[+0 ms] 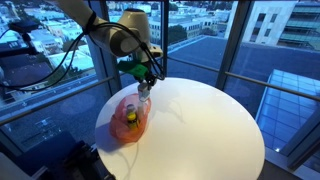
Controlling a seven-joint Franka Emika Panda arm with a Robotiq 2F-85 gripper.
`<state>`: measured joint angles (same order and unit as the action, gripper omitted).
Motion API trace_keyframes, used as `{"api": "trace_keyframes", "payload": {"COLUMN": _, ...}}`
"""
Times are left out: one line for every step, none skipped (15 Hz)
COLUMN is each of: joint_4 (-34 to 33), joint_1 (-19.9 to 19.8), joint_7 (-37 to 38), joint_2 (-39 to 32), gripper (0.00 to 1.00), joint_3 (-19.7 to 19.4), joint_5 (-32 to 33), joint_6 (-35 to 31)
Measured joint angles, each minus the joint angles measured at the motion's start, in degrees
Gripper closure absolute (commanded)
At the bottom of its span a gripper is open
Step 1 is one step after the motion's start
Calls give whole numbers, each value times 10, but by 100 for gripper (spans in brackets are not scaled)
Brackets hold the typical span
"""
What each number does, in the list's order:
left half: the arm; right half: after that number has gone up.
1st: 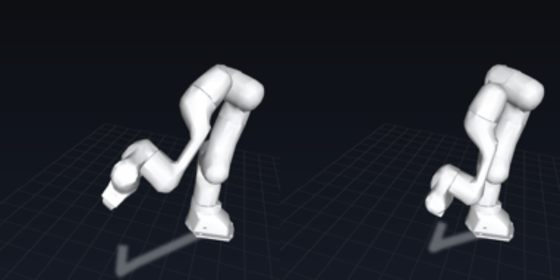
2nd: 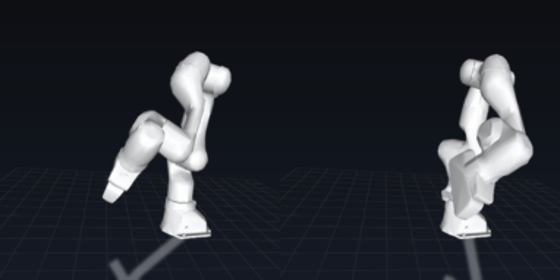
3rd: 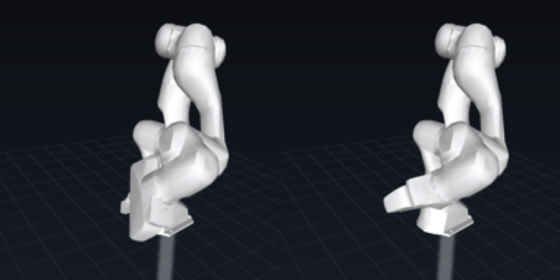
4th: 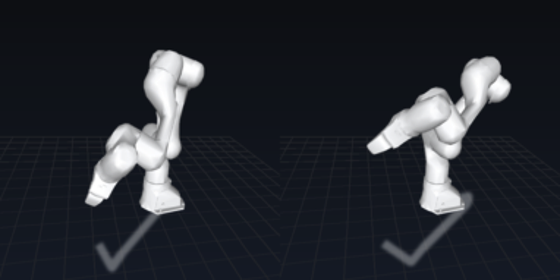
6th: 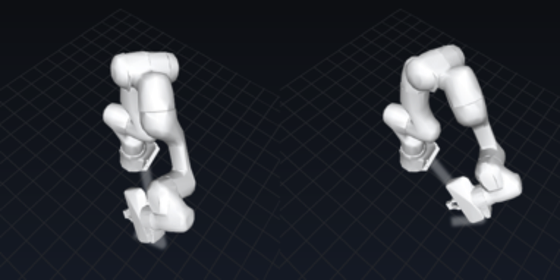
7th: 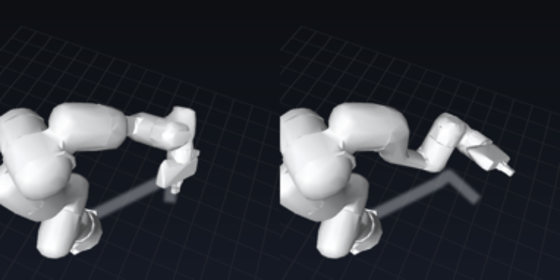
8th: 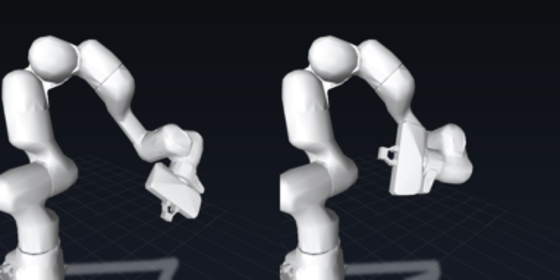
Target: Pick up the blue object on the table and place it in the plastic bag
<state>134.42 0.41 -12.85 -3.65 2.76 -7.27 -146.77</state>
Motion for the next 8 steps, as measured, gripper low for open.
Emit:
{"api": "trace_keyframes", "payload": {"joint_4": 3, "joint_1": 2, "joint_7": -15, "joint_2": 4, "gripper": 79, "joint_3": 4, "joint_5": -12, "joint_6": -6}}
{"api": "trace_keyframes", "payload": {"joint_4": 6, "joint_1": 4, "joint_7": -29, "joint_2": 7, "gripper": 79, "joint_3": 8, "joint_5": -25, "joint_6": -8}}
{"api": "trace_keyframes", "payload": {"joint_4": 8, "joint_1": 6, "joint_7": -43, "joint_2": 11, "gripper": 79, "joint_3": 12, "joint_5": -37, "joint_6": -8}}
{"api": "trace_keyframes", "payload": {"joint_4": 10, "joint_1": 9, "joint_7": -56, "joint_2": 15, "gripper": 79, "joint_3": 14, "joint_5": -49, "joint_6": -8}}
{"api": "trace_keyframes", "payload": {"joint_4": 14, "joint_1": 12, "joint_7": -67, "joint_2": 18, "gripper": 79, "joint_3": 16, "joint_5": -58, "joint_6": -8}}
{"api": "trace_keyframes", "payload": {"joint_4": 18, "joint_1": 14, "joint_7": -77, "joint_2": 23, "gripper": 79, "joint_3": 17, "joint_5": -67, "joint_6": -7}}
{"api": "trace_keyframes", "payload": {"joint_4": 23, "joint_1": 17, "joint_7": -88, "joint_2": 27, "gripper": 79, "joint_3": 17, "joint_5": -76, "joint_6": -5}}
{"api": "trace_keyframes", "payload": {"joint_4": 27, "joint_1": 19, "joint_7": -96, "joint_2": 31, "gripper": 79, "joint_3": 17, "joint_5": -83, "joint_6": -1}}
